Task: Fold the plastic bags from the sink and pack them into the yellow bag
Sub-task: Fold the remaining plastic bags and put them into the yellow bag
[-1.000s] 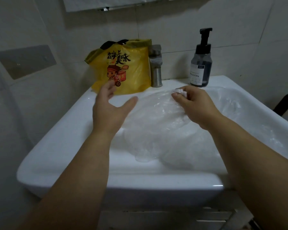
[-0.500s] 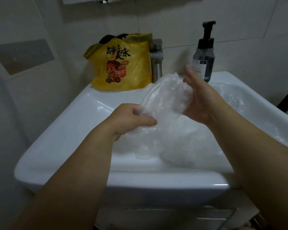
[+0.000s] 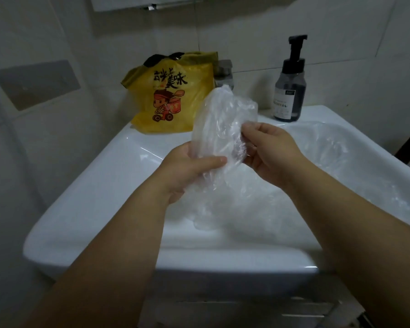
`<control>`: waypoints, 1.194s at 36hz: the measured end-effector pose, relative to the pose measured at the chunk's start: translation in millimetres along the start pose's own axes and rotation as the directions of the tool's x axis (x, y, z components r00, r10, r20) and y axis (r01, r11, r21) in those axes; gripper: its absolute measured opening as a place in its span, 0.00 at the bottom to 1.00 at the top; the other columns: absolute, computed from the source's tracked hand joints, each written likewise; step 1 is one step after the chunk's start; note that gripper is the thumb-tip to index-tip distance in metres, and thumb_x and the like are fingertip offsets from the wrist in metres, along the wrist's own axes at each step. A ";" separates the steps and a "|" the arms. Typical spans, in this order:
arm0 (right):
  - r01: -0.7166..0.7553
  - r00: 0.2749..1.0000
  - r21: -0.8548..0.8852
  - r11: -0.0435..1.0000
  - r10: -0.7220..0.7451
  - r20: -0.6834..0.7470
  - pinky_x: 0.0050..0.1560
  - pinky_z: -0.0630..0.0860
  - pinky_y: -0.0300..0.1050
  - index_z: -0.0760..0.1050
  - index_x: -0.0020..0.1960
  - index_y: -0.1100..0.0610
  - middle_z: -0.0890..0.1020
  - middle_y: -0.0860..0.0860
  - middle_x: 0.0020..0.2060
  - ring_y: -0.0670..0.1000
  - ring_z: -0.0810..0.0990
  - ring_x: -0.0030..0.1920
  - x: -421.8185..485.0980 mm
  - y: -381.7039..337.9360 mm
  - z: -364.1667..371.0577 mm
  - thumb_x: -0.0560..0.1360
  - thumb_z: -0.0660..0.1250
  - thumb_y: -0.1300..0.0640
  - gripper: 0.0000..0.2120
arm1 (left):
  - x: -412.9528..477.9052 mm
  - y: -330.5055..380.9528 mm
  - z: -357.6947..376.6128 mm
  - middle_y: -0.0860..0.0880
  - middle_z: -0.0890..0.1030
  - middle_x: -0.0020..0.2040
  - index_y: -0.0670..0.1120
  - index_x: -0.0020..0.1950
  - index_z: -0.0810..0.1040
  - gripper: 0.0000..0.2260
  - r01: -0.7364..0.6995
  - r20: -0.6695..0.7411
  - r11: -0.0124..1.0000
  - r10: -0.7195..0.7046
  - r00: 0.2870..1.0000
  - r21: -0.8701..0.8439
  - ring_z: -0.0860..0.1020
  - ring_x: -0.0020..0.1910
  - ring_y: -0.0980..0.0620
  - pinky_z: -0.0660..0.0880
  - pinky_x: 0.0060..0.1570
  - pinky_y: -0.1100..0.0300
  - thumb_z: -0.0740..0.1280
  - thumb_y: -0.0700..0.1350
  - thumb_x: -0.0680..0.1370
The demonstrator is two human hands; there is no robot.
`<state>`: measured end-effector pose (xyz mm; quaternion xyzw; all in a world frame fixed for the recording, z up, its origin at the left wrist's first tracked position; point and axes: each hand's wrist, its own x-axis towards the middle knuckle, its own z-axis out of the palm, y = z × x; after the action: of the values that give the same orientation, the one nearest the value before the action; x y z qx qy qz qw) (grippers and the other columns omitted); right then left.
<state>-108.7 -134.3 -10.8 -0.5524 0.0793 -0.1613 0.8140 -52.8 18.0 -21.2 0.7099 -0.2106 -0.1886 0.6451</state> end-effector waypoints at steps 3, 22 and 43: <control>-0.039 0.999 0.084 0.996 0.037 0.023 0.46 0.81 0.48 0.74 0.58 0.65 0.83 0.55 0.42 0.49 0.83 0.38 0.4 -2.2 -0.5 0.80 0.62 0.60 0.10 | -0.4 1.2 -2.6 0.45 0.84 0.54 0.45 0.60 0.78 0.23 0.034 0.108 0.994 -0.022 0.994 -0.108 0.83 0.52 0.46 0.80 0.49 0.56 0.76 0.38 0.65; -0.154 0.988 0.333 0.930 0.135 0.080 0.49 0.81 0.44 0.76 0.51 0.59 0.85 0.54 0.41 0.51 0.84 0.43 5.7 -9.7 -8.0 0.78 0.61 0.65 0.06 | -2.4 3.9 1.1 0.50 0.83 0.41 0.44 0.55 0.78 0.17 0.099 0.208 0.971 -0.053 0.977 -0.216 0.81 0.37 0.57 0.78 0.32 0.66 0.74 0.41 0.66; -0.281 0.950 0.186 0.941 0.246 0.193 0.53 0.77 0.50 0.77 0.58 0.60 0.83 0.56 0.48 0.54 0.81 0.51 11.4 -8.3 -7.9 0.79 0.61 0.52 0.14 | -2.8 -2.0 6.8 0.53 0.81 0.32 0.45 0.47 0.81 0.04 0.139 0.155 0.987 -0.150 0.977 0.080 0.80 0.31 0.60 0.72 0.27 0.69 0.72 0.38 0.74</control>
<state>-102.0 -147.9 -5.6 -0.4587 0.0664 -0.0111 0.8860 -58.7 14.0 -23.8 0.7274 -0.2161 -0.2842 0.5860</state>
